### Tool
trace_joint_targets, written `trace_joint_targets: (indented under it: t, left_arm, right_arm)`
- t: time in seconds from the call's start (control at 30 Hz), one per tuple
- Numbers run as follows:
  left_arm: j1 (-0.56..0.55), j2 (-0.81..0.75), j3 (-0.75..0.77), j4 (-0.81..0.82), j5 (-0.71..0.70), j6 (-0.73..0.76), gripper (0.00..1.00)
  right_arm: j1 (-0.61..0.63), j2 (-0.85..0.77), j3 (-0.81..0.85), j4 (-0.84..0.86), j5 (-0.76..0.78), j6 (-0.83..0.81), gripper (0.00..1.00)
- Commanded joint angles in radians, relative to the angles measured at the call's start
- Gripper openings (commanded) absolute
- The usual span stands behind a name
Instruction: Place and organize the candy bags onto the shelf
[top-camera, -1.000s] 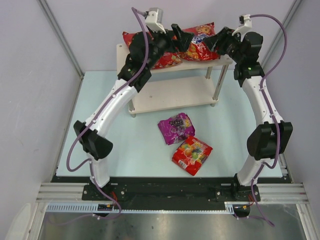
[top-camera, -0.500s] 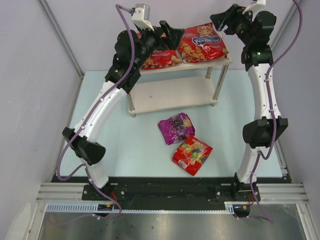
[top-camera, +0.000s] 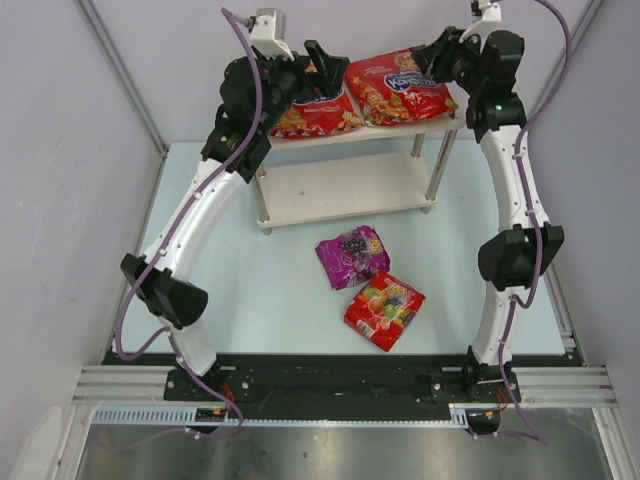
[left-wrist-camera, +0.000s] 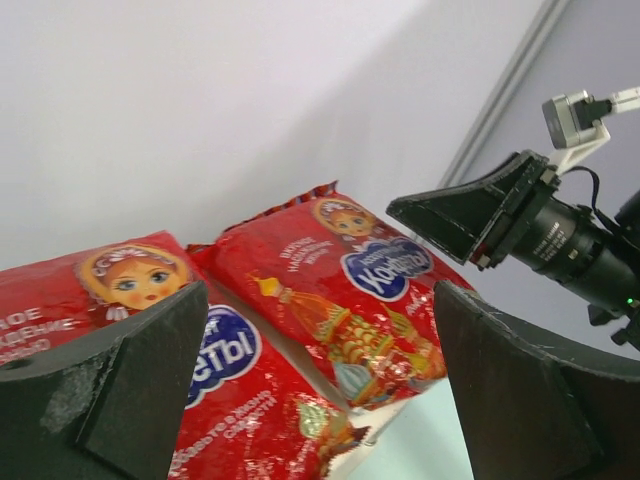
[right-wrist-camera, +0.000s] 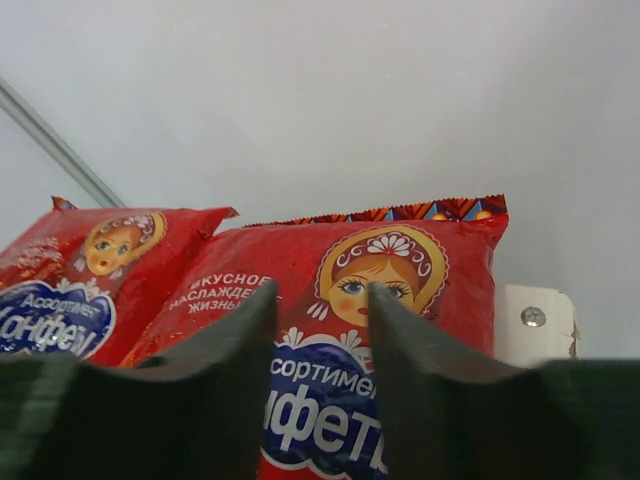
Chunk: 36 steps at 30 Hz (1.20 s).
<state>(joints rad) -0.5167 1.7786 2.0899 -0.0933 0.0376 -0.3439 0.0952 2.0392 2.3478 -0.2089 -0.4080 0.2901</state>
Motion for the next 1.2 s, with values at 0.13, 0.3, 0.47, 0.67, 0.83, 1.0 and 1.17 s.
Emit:
trace_joint_targets:
  t: [0.13,0.3,0.47,0.67,0.83,1.0,1.17]
  left_arm:
    - [0.046,0.013,-0.033,-0.017,-0.036,0.066,0.97]
    - [0.053,0.015,-0.116,-0.008,-0.088,0.088,0.92]
    - [0.061,0.015,-0.206,0.018,-0.096,0.092,0.86]
    - [0.067,0.009,-0.263,0.036,-0.09,0.094,0.75]
    - [0.075,-0.021,-0.32,0.07,-0.056,0.097,0.69]
    - [0.083,-0.059,-0.363,0.086,-0.021,0.1,0.64]
    - [0.104,-0.068,-0.378,0.089,0.034,0.092,0.6]
  right_arm:
    - [0.089,0.03,-0.011,0.011,0.04,-0.098,0.36]
    - [0.136,-0.007,-0.154,0.051,0.107,-0.111,0.35]
    - [0.172,-0.085,-0.353,0.134,0.211,-0.101,0.35]
    - [0.189,-0.106,-0.415,0.161,0.282,-0.083,0.36]
    - [0.192,-0.105,-0.417,0.158,0.273,-0.072,0.36]
    - [0.199,-0.111,-0.42,0.14,0.248,-0.057,0.35]
    - [0.213,-0.119,-0.429,0.14,0.232,-0.054,0.36]
